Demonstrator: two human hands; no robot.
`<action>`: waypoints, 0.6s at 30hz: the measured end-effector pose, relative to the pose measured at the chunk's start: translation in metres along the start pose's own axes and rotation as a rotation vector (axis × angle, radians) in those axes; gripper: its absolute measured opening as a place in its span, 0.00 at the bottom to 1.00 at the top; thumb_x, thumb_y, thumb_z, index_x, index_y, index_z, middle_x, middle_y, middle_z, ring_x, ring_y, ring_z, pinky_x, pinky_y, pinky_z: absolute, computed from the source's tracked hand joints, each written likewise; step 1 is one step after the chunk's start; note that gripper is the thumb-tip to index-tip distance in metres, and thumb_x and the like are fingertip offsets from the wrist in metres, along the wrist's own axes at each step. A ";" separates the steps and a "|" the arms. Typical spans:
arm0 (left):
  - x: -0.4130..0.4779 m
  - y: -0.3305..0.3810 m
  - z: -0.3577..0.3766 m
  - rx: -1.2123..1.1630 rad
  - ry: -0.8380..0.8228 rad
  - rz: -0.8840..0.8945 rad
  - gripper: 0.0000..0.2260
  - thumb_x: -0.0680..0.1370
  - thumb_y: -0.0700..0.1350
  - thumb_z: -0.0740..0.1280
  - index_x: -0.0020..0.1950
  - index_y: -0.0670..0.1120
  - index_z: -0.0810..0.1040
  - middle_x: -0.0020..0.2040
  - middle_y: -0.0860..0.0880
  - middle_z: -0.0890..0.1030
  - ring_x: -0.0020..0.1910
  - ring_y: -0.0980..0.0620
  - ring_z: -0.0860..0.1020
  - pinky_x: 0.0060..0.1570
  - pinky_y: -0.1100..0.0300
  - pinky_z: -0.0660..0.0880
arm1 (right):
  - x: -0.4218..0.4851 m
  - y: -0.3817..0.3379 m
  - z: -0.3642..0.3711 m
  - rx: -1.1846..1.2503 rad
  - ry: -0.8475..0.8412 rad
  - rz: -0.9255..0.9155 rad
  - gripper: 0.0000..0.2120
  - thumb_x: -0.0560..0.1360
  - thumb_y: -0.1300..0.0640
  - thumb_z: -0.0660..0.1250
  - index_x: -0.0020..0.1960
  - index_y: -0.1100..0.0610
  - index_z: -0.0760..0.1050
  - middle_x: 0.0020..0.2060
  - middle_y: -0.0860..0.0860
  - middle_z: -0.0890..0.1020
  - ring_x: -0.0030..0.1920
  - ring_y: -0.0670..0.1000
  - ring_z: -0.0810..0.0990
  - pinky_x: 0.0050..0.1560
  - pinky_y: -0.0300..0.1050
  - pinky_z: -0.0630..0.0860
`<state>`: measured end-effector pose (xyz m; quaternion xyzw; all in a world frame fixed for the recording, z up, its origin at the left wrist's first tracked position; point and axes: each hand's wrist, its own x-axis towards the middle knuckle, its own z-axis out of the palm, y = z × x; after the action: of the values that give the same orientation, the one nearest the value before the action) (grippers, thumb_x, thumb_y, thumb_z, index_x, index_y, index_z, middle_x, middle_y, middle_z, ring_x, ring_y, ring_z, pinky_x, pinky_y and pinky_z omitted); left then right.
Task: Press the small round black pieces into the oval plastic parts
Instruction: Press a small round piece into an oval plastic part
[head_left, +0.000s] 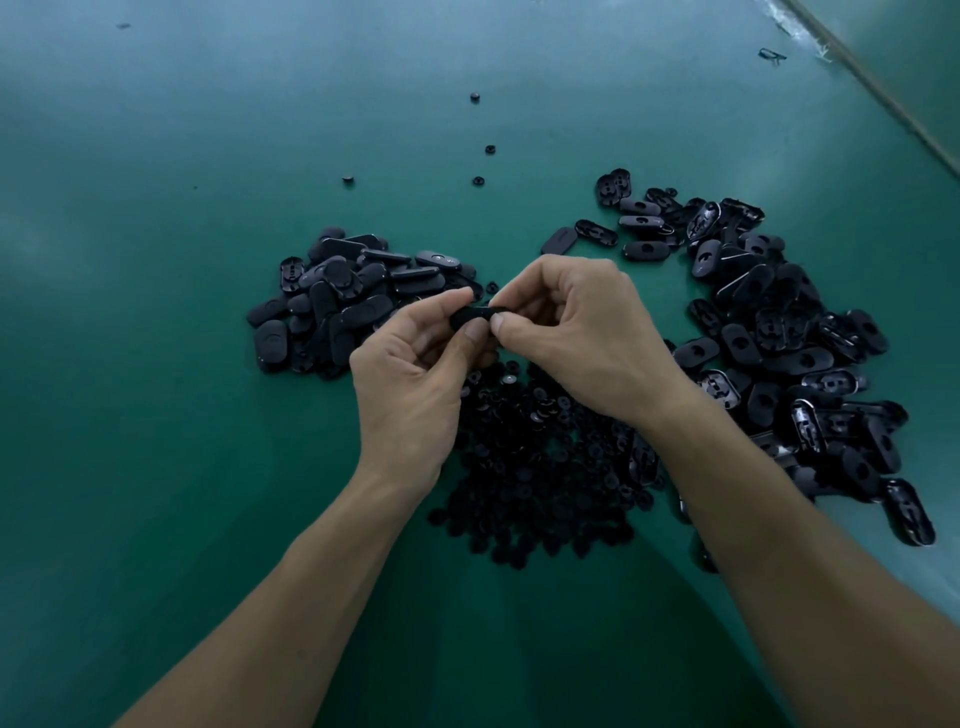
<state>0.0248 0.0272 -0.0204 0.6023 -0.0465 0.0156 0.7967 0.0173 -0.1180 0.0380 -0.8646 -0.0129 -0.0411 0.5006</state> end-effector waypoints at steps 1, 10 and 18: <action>0.000 0.000 0.000 0.001 0.003 0.000 0.10 0.77 0.34 0.71 0.54 0.47 0.83 0.44 0.51 0.87 0.43 0.56 0.85 0.46 0.65 0.80 | 0.000 0.000 0.001 0.005 0.012 0.006 0.04 0.73 0.61 0.72 0.42 0.53 0.80 0.33 0.45 0.85 0.35 0.41 0.84 0.40 0.39 0.81; 0.000 0.001 0.000 0.033 0.049 0.010 0.10 0.75 0.35 0.74 0.50 0.49 0.84 0.38 0.53 0.85 0.38 0.57 0.84 0.43 0.65 0.80 | 0.001 0.002 -0.002 0.010 -0.003 0.035 0.03 0.73 0.60 0.73 0.44 0.53 0.82 0.34 0.45 0.85 0.37 0.42 0.84 0.43 0.42 0.82; -0.002 0.002 0.001 0.072 0.057 0.024 0.08 0.76 0.36 0.74 0.51 0.48 0.84 0.40 0.48 0.86 0.38 0.52 0.84 0.42 0.62 0.80 | 0.011 0.007 -0.010 -0.054 -0.043 0.063 0.04 0.77 0.54 0.71 0.47 0.52 0.84 0.37 0.47 0.86 0.38 0.45 0.84 0.47 0.48 0.83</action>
<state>0.0224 0.0268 -0.0189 0.6294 -0.0304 0.0441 0.7753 0.0282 -0.1306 0.0383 -0.8785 0.0048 -0.0072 0.4776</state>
